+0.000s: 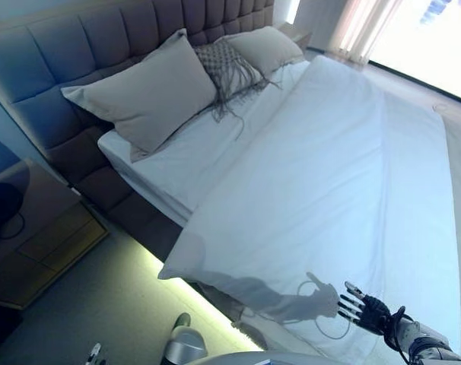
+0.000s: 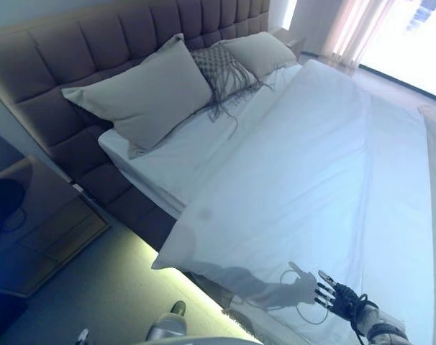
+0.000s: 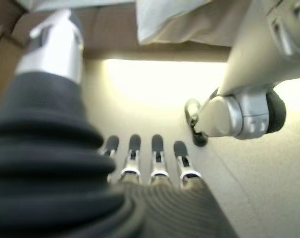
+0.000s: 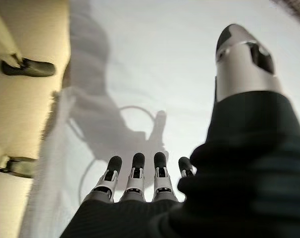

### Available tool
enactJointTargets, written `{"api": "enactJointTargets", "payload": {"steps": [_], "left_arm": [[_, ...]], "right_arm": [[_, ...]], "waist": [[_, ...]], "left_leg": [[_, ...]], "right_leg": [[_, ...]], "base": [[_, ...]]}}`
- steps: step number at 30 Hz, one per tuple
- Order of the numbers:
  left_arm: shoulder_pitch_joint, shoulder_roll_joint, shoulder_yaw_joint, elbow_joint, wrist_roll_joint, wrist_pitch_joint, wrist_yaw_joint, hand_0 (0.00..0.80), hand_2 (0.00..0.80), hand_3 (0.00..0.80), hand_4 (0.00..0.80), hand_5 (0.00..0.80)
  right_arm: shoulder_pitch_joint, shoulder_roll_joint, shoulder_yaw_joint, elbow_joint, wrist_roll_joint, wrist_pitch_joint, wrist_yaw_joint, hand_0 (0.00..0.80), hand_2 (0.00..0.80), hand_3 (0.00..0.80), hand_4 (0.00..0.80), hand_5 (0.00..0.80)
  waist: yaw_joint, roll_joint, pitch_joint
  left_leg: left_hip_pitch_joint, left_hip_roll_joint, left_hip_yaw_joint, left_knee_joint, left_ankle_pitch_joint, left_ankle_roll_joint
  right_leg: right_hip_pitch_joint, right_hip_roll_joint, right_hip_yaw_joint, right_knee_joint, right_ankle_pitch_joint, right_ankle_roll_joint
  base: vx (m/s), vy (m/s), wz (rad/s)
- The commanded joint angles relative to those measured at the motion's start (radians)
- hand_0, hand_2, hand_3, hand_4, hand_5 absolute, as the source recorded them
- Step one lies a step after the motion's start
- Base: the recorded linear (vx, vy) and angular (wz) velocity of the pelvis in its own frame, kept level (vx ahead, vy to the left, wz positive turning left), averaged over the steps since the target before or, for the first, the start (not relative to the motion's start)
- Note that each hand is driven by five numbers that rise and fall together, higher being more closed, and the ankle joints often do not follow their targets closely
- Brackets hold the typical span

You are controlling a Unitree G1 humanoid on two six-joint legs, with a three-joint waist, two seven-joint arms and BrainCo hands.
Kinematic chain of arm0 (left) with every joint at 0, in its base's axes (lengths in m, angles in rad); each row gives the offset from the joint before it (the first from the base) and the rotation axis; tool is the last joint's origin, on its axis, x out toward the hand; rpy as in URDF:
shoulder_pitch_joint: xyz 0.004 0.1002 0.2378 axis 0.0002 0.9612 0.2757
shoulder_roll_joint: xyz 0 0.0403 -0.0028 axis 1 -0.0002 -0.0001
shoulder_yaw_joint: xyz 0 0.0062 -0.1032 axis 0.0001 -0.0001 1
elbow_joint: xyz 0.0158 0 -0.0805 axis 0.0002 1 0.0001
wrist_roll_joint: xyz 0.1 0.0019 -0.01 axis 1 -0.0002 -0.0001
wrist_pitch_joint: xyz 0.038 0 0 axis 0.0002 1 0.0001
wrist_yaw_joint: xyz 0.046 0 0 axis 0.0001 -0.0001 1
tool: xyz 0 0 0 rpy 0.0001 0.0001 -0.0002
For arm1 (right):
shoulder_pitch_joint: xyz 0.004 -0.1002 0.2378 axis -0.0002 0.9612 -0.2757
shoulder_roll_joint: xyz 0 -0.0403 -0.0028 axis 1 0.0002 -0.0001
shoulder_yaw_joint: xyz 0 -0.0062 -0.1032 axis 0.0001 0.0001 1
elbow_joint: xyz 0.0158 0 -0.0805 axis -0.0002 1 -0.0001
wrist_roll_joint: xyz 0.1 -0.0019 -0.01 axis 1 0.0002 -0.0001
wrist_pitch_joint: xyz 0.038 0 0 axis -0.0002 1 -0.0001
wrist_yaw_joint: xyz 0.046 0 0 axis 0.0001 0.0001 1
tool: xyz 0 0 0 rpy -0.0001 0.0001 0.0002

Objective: Make the bed neatly

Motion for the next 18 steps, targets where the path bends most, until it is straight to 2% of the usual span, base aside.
{"api": "enactJointTargets", "payload": {"steps": [1,4,7,14,18], "left_arm": [[-0.080,-0.031,-0.058,0.004,0.042,-0.022,0.055,0.000,0.000,0.000,0.000,0.000],[-0.125,-0.041,-0.085,0.002,0.060,0.010,0.133,0.000,0.000,0.000,0.000,0.000],[-0.179,-0.057,-0.129,0.019,0.154,0.034,0.197,0.000,0.000,0.000,0.000,0.000],[-0.252,-0.100,-0.274,0.035,0.388,0.037,0.293,0.000,0.000,0.000,0.000,0.000],[-0.265,-0.120,-0.368,0.051,0.562,0.085,0.304,0.000,0.000,0.000,0.000,0.000]], "right_arm": [[-0.042,0.007,0.062,-0.006,-0.027,-0.043,0.021,0.000,0.000,0.000,0.000,0.000],[-0.031,0.052,0.077,0.015,-0.039,-0.041,0.005,0.000,0.000,0.000,0.000,0.000],[-0.018,0.104,0.095,0.059,-0.033,-0.052,-0.024,0.000,0.000,0.000,0.000,0.000],[0.019,0.204,0.101,0.135,0.127,-0.107,-0.164,0.000,0.000,0.000,0.000,0.000],[0.030,0.245,0.091,0.161,0.264,-0.137,-0.257,0.000,0.000,0.000,0.000,0.000]], "waist": [[-0.014,0.011,-0.016],[-0.041,0.016,-0.029],[-0.066,0.019,-0.039],[-0.118,0.034,-0.051],[-0.152,0.038,-0.058]], "left_leg": [[0.046,0.018,0.071,-0.012,-0.021,0.045],[0.043,0.027,0.102,-0.012,-0.017,0.040],[0.041,0.033,0.125,-0.012,-0.015,0.036],[0.042,0.043,0.169,-0.012,-0.009,0.034],[0.054,0.048,0.195,-0.012,-0.007,0.035]], "right_leg": [[-0.029,-0.058,0.056,0.024,0.050,0.004],[-0.037,-0.058,0.075,0.008,0.061,0.005],[-0.046,-0.058,0.088,0.000,0.068,0.005],[-0.055,-0.048,0.114,-0.002,0.075,0.004],[-0.058,-0.038,0.139,-0.002,0.077,0.000]], "base": [[0.002,-0.021,-0.14],[-0.008,-0.019,-0.40],[-0.005,-0.047,-0.27],[0.000,-0.052,-0.20],[0.021,-0.056,-0.17]]}}
